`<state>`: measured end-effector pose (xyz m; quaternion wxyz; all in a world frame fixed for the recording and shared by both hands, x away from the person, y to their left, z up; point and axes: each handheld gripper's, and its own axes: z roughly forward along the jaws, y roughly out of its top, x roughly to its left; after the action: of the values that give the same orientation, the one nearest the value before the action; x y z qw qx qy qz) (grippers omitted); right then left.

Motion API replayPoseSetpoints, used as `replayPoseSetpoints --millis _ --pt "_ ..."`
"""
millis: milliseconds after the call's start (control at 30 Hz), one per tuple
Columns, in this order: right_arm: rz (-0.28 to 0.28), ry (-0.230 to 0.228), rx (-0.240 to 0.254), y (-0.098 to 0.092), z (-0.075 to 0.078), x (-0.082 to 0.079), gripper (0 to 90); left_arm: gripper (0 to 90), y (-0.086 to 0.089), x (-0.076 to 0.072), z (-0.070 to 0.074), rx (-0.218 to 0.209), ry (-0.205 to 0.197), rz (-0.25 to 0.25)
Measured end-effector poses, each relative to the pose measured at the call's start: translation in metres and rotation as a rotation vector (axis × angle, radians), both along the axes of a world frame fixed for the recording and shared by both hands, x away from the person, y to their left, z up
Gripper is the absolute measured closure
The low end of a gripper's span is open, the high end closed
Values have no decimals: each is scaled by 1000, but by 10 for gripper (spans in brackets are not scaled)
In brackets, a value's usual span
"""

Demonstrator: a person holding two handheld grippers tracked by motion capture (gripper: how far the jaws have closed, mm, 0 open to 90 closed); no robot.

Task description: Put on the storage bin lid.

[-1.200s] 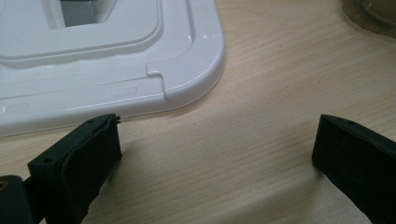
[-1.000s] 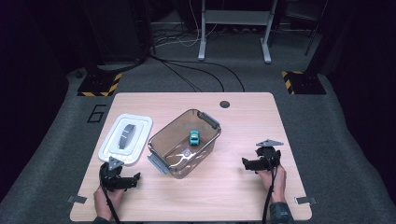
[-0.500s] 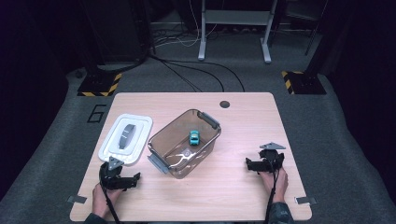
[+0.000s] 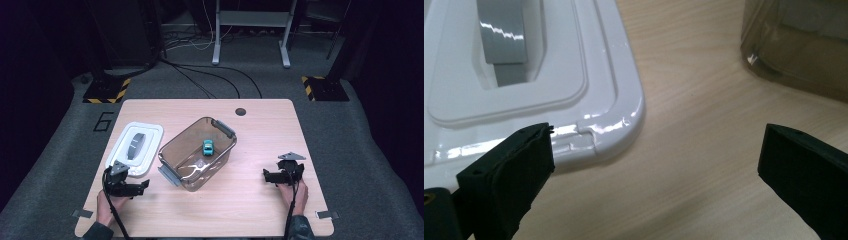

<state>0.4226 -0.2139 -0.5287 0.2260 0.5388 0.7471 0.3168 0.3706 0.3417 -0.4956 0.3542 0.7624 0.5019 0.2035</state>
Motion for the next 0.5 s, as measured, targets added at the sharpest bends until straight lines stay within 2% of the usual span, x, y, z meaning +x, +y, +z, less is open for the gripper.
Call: replayPoseSetpoints --millis 367,433,500 --pt "-2 -3 2 -1 0 0 9 0 18 43 16 -21 -20 60" --pt "-3 -4 3 -1 0 0 10 0 19 51 16 -1 -42 88" --pt "-4 -4 2 0 0 0 11 0 20 60 14 7 -36 101"
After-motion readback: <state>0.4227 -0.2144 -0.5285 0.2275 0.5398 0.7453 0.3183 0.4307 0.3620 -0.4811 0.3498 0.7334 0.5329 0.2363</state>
